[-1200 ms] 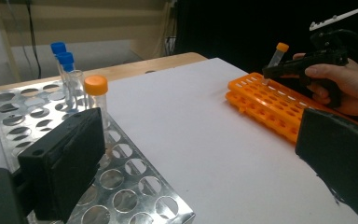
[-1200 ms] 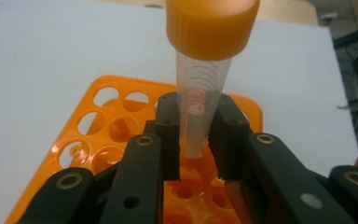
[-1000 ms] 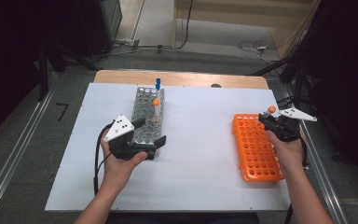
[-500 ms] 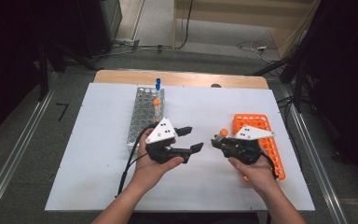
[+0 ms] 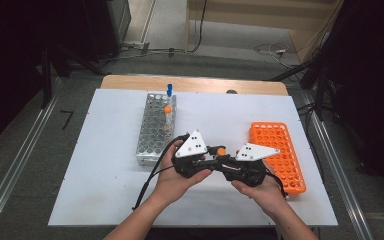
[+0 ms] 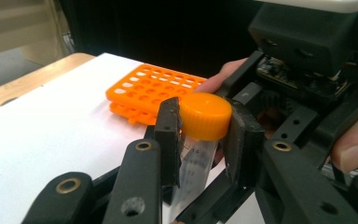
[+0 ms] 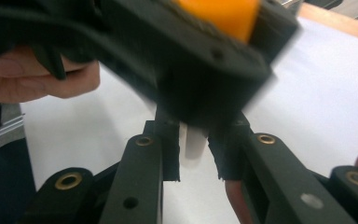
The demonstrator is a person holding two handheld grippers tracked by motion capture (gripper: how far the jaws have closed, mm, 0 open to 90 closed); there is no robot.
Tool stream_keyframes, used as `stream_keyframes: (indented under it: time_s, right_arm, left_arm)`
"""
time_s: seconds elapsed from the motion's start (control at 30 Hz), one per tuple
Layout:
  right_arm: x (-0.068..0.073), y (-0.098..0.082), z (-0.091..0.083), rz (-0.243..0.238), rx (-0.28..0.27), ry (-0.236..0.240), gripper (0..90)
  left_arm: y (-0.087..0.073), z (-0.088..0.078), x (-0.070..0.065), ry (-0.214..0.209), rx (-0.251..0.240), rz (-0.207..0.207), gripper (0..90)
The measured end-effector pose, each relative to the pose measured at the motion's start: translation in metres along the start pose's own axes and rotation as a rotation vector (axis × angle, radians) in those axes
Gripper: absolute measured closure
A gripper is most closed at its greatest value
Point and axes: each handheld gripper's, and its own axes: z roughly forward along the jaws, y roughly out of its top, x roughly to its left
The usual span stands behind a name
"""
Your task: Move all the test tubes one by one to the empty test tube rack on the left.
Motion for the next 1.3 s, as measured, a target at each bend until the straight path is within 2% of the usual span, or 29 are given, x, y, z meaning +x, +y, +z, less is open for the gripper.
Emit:
stream_keyframes:
  time_s: [0.13,0.3,0.47,0.53,0.63,0.77,0.93,1.13,1.23,1.3]
  right_arm:
    - [-0.007,-0.006,-0.009,0.022,-0.022,-0.011,60.1]
    - [-0.025,-0.028,-0.032,0.07,-0.064,-0.033,42.9]
    - [-0.041,-0.049,-0.062,0.096,-0.084,-0.09,15.7]
    - [-0.047,-0.057,-0.072,0.113,-0.084,-0.092,7.4]
    - [-0.053,-0.068,-0.084,0.132,-0.087,-0.105,2.9]
    - [-0.058,-0.08,-0.095,0.144,-0.085,-0.124,2.3]
    - [-0.063,-0.091,-0.102,0.167,-0.082,-0.13,2.3]
    - [-0.062,-0.091,-0.1,0.166,-0.08,-0.128,2.3]
    - [-0.063,-0.092,-0.1,0.165,-0.079,-0.132,2.3]
    - [-0.065,-0.093,-0.101,0.17,-0.084,-0.134,2.3]
  left_arm:
    - [0.004,-0.013,0.013,0.049,-0.049,-0.021,69.6]
    - [0.007,-0.035,0.043,0.162,-0.096,-0.049,69.7]
    - [0.004,-0.053,0.079,0.279,-0.123,-0.101,69.7]
    - [0.002,-0.056,0.093,0.318,-0.125,-0.116,69.8]
    - [-0.003,-0.059,0.109,0.372,-0.128,-0.135,69.8]
    - [-0.011,-0.061,0.124,0.429,-0.118,-0.158,69.8]
    - [-0.017,-0.061,0.13,0.479,-0.117,-0.161,69.8]
    - [-0.019,-0.057,0.134,0.48,-0.14,-0.197,69.7]
    - [-0.019,-0.056,0.132,0.458,-0.134,-0.208,69.8]
    - [-0.02,-0.054,0.129,0.465,-0.124,-0.188,69.7]
